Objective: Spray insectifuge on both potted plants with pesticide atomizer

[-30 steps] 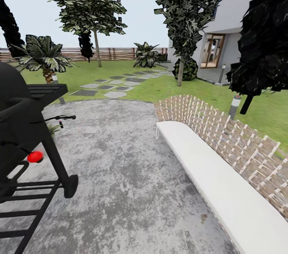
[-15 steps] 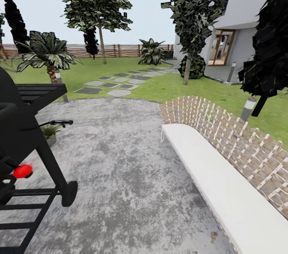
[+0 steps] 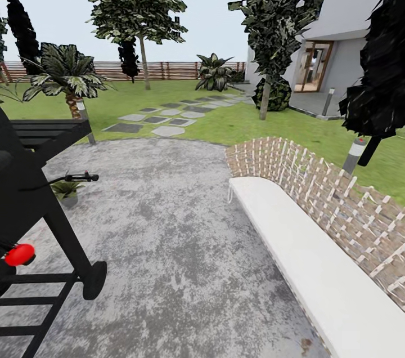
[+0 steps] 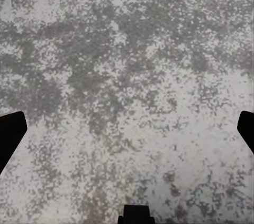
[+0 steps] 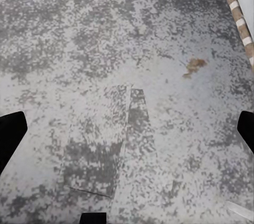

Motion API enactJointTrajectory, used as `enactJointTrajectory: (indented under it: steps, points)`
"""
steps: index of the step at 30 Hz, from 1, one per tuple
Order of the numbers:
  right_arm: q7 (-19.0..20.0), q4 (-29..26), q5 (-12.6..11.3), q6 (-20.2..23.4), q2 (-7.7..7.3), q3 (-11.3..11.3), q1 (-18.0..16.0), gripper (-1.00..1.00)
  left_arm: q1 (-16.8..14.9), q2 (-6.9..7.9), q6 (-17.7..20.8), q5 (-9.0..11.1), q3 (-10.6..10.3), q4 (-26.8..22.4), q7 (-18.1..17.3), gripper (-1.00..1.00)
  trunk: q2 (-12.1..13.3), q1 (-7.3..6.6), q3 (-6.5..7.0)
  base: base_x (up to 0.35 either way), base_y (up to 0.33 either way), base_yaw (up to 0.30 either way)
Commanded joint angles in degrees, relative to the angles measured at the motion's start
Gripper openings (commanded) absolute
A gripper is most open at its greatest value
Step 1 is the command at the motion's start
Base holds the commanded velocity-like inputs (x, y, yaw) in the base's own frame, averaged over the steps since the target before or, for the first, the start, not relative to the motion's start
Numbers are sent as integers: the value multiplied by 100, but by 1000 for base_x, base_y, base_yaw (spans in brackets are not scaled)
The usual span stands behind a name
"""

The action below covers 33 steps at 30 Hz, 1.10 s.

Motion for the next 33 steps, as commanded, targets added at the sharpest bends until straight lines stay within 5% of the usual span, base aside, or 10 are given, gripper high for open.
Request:
enactJointTrajectory:
  steps: [1,33]
  points:
    - [-3,5,2,-17,-1,1,-3,100,-3,-4,-18,11,9,4,2,100,-3,0,-5,5,0,0]
    - [-3,11,2,-14,-1,5,-3,100,-3,-1,-20,6,9,6,-18,100,-1286,702,-580,0,0,0]
